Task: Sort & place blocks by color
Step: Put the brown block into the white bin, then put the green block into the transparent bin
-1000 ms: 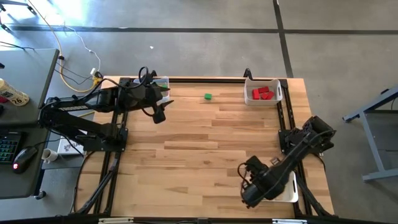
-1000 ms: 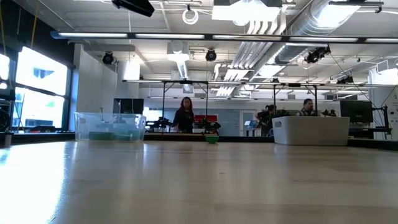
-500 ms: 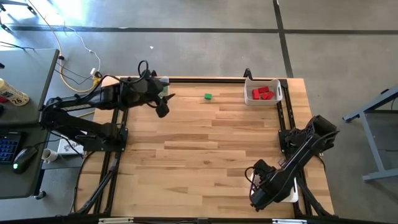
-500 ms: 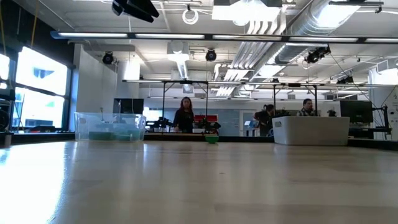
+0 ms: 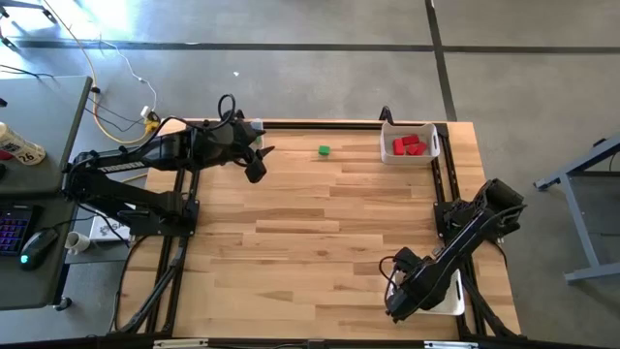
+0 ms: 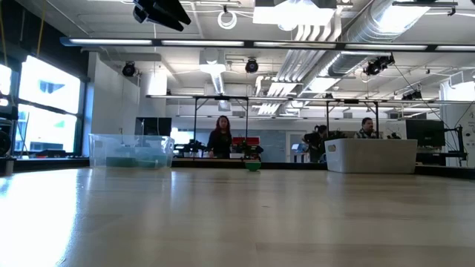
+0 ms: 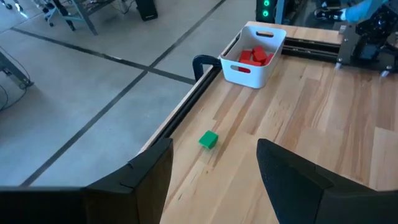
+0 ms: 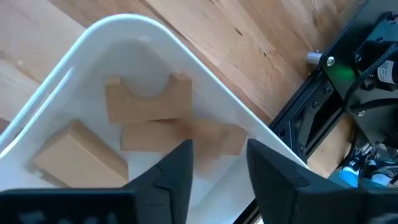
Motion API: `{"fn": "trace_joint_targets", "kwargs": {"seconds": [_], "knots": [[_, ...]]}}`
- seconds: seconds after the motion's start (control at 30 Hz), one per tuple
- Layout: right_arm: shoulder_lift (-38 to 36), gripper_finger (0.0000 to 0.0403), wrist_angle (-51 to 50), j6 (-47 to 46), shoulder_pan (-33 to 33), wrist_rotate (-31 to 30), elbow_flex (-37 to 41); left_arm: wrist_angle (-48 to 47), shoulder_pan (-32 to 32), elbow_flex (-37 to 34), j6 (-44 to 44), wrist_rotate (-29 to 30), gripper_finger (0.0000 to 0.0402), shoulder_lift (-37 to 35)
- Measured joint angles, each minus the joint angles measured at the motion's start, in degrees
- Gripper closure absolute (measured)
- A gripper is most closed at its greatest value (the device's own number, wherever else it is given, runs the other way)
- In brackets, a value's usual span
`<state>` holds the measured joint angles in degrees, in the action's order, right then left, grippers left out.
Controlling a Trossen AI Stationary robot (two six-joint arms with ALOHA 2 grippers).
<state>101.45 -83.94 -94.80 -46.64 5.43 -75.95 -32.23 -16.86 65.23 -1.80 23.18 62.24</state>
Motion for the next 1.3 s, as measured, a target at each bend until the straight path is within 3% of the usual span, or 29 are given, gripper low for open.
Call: {"fn": "trace_joint_targets", "kwargs": {"seconds": [0.27, 0.5, 0.77, 1.0, 1.3], "knots": [[0.0, 0.0243, -3.4, 1.6, 1.9, -1.3, -3.9, -4.1, -0.1, 0.0, 0.0, 0.0, 0.0182, 0.0], [0.0, 0.0247, -6.0, 0.5, 4.1, -10.6, -11.5, -4.7, -3.1, 0.0, 4.2, -0.1, 0.0182, 0.0], [0.0, 0.0247, -6.1, 2.5, 10.4, -19.2, -14.6, -4.9, -8.9, 0.0, 6.1, -0.1, 0.0183, 0.0], [0.0, 0.0247, -5.0, 12.3, 18.3, -24.1, -15.9, -5.9, -14.4, 0.0, 8.5, -3.3, 0.0183, 0.0], [0.0, 0.0247, 4.5, 35.0, 31.1, -24.5, -16.3, -7.5, -20.2, 0.0, 8.5, -12.0, 0.0183, 0.0]]}}
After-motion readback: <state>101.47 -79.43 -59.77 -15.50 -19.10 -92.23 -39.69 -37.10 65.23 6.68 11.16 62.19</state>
